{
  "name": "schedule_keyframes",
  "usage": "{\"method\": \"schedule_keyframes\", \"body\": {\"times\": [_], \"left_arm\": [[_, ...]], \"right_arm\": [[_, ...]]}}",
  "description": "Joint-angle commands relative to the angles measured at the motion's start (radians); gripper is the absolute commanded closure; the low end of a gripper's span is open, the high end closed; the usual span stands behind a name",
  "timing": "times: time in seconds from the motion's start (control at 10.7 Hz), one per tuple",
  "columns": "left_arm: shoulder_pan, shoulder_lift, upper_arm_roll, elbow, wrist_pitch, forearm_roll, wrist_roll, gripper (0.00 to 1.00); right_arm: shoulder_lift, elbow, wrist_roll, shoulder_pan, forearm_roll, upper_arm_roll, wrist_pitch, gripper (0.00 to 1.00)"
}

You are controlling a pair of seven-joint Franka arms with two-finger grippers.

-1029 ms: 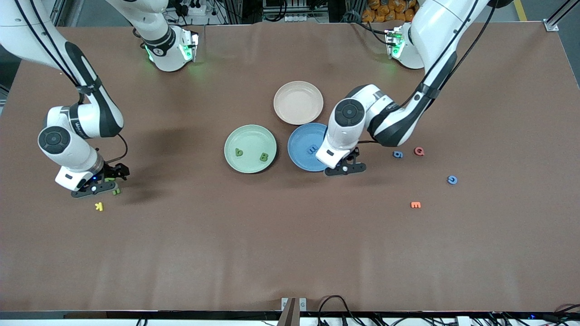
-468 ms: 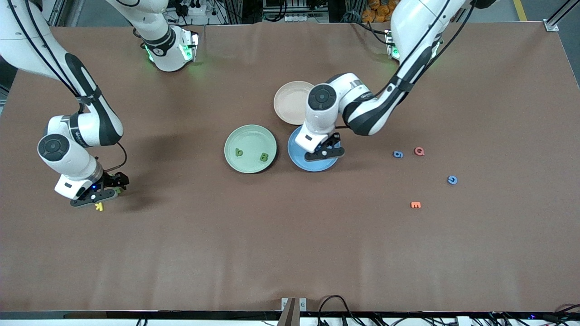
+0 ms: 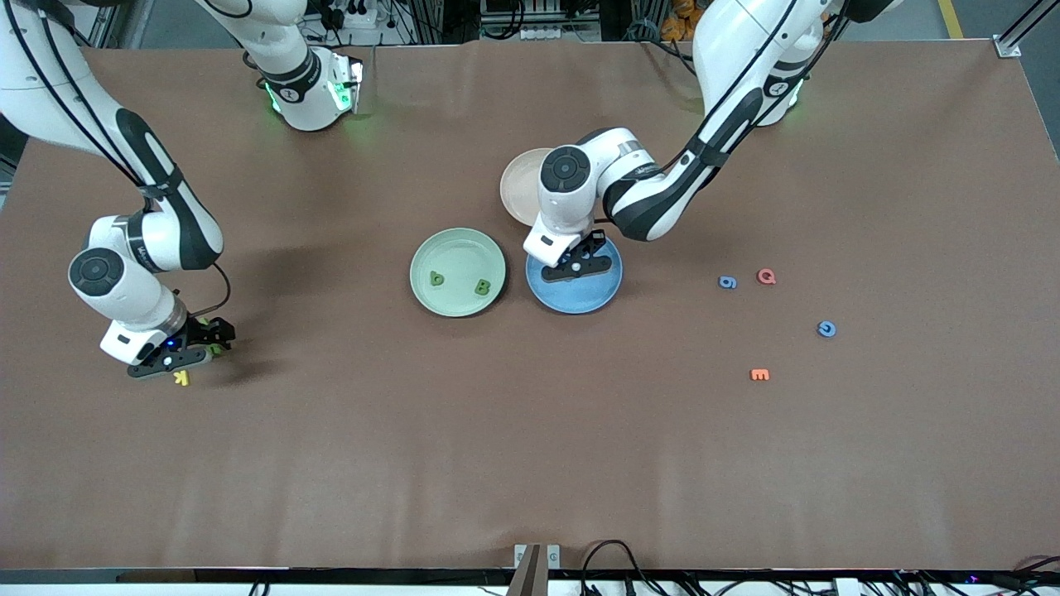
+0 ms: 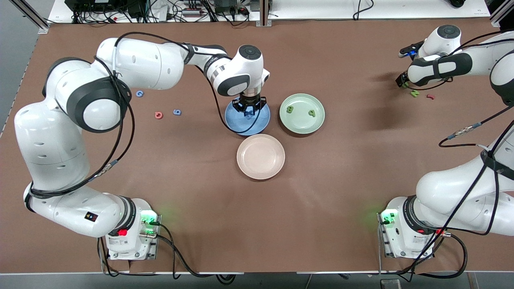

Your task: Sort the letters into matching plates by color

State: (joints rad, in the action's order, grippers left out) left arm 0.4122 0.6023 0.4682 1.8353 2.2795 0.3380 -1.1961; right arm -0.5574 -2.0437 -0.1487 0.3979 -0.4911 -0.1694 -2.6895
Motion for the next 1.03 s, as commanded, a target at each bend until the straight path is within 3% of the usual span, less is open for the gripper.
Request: {"method": "schedule_keyframes", "body": {"times": [0.0, 0.28, 0.94], "left_arm": [[0.004, 0.001, -0.008, -0.016, -0.009, -0.007, -0.002, 0.0], [-0.021, -0.027, -0.022, -0.025, -0.009, -0.004, 0.029, 0.0], [-0.222, -0.12, -0.02, -0.002, -0.076, -0.002, 0.383, 0.0]], "right_arm": [[-0.013, 0.011, 0.006, 0.024, -0.012, -0.018, -0.015, 0.0], [-0.018, 0.011, 0.029, 0.027, -0.01, -0.031, -0.016, 0.0], [-0.045, 0.01, 0.093, 0.048, -0.01, -0.038, -0.021, 0.0]]}}
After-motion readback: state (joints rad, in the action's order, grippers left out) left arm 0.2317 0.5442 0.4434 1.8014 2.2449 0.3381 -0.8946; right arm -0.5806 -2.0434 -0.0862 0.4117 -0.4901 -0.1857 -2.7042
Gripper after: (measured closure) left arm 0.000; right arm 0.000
